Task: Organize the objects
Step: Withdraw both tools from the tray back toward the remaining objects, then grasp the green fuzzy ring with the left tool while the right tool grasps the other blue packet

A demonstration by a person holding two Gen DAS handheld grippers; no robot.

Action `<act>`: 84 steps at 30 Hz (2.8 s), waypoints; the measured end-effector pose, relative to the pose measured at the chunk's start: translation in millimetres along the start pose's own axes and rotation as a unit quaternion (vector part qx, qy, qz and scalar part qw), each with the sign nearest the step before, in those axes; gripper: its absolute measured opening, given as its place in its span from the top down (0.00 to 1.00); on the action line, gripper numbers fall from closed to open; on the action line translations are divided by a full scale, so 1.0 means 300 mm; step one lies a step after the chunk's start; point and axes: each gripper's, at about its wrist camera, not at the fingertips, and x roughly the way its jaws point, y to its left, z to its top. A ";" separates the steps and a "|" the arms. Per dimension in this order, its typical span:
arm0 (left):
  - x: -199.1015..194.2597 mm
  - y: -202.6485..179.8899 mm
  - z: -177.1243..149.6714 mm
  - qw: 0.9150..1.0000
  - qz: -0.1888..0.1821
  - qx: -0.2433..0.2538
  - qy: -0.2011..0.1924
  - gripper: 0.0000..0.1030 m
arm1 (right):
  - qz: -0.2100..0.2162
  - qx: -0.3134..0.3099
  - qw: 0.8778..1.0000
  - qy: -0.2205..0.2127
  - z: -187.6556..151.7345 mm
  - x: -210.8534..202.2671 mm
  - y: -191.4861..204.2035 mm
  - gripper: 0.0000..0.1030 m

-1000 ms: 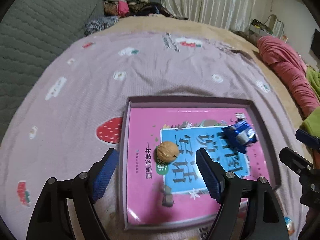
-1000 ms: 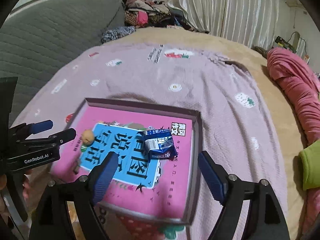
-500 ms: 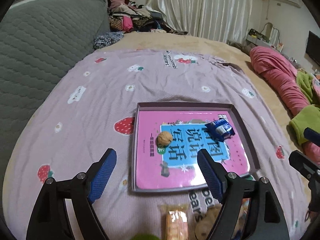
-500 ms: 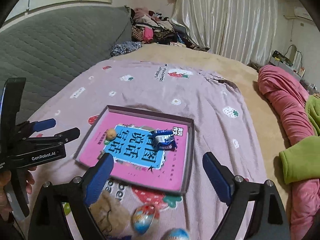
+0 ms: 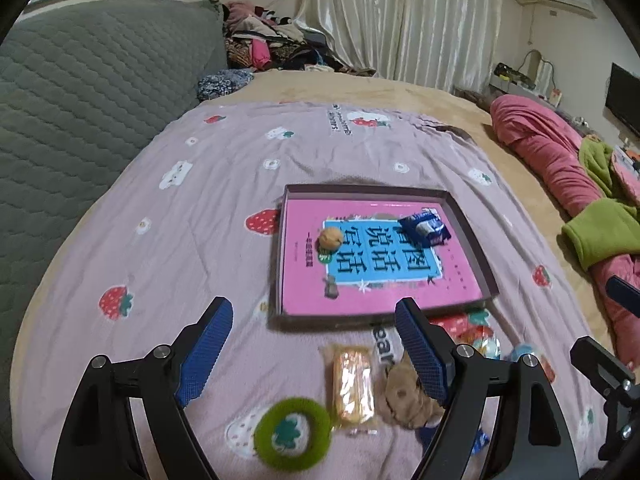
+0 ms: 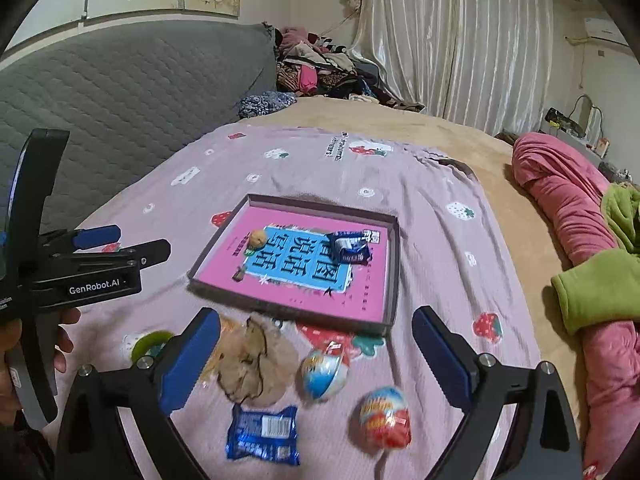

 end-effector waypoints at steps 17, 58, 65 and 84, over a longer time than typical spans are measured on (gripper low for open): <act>-0.050 0.067 -0.225 1.000 0.010 0.005 0.003 0.18 | 0.005 -0.003 1.000 0.002 -0.182 -0.074 0.052 0.03; 0.018 0.035 -0.535 0.999 0.004 0.049 -0.020 0.18 | -0.008 0.016 0.999 0.031 -0.479 0.055 0.103 0.03; 0.038 0.048 -0.549 0.999 -0.007 0.041 -0.021 0.18 | -0.005 0.025 0.999 0.036 -0.492 0.090 0.099 0.03; 0.118 0.074 -0.527 1.000 -0.008 0.028 -0.010 0.18 | -0.001 0.027 0.998 0.049 -0.490 0.171 0.115 0.03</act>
